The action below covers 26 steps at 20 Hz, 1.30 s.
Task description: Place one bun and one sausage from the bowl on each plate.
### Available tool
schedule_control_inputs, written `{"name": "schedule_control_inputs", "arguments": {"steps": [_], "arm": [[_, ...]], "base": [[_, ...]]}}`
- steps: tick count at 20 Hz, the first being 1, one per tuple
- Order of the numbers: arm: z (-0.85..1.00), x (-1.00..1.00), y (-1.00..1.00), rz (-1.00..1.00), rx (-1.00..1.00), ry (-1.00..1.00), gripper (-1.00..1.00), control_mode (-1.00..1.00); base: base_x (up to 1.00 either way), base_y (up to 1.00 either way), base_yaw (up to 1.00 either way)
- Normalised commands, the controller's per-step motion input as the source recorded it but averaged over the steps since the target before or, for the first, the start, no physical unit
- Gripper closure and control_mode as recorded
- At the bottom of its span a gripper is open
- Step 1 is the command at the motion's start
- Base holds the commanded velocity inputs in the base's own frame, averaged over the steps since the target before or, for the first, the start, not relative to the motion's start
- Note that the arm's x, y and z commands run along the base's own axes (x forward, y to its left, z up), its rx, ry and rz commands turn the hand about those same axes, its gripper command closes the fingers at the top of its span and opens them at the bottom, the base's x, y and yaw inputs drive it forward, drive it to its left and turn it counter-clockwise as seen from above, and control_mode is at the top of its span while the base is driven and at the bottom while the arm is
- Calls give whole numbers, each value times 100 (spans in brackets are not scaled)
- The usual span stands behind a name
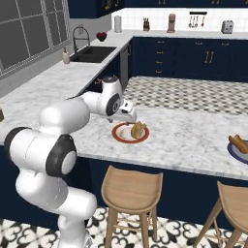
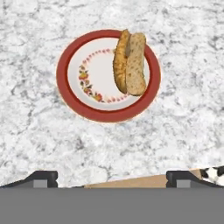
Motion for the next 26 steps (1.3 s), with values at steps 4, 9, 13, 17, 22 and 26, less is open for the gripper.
{"name": "schedule_control_inputs", "arguments": {"steps": [4, 9, 13, 17, 22, 26], "arm": [[42, -100, 82, 2, -1, -14, -100, -100], [56, -98, 4, 0, 2, -2, -100, -100], [63, -56, -4, 0, 4, 0, -100, -100], [26, -10, -1, 0, 1, 0, -100, 100], [0, 0, 0, 0, 0, 0, -100, 100], [0, 0, 0, 0, 0, 0, -100, 100]], "base": [[0, 0, 0], [0, 0, 0], [0, 0, 0], [-22, -14, 0], [-62, -88, 0], [-2, -97, -3]]}}
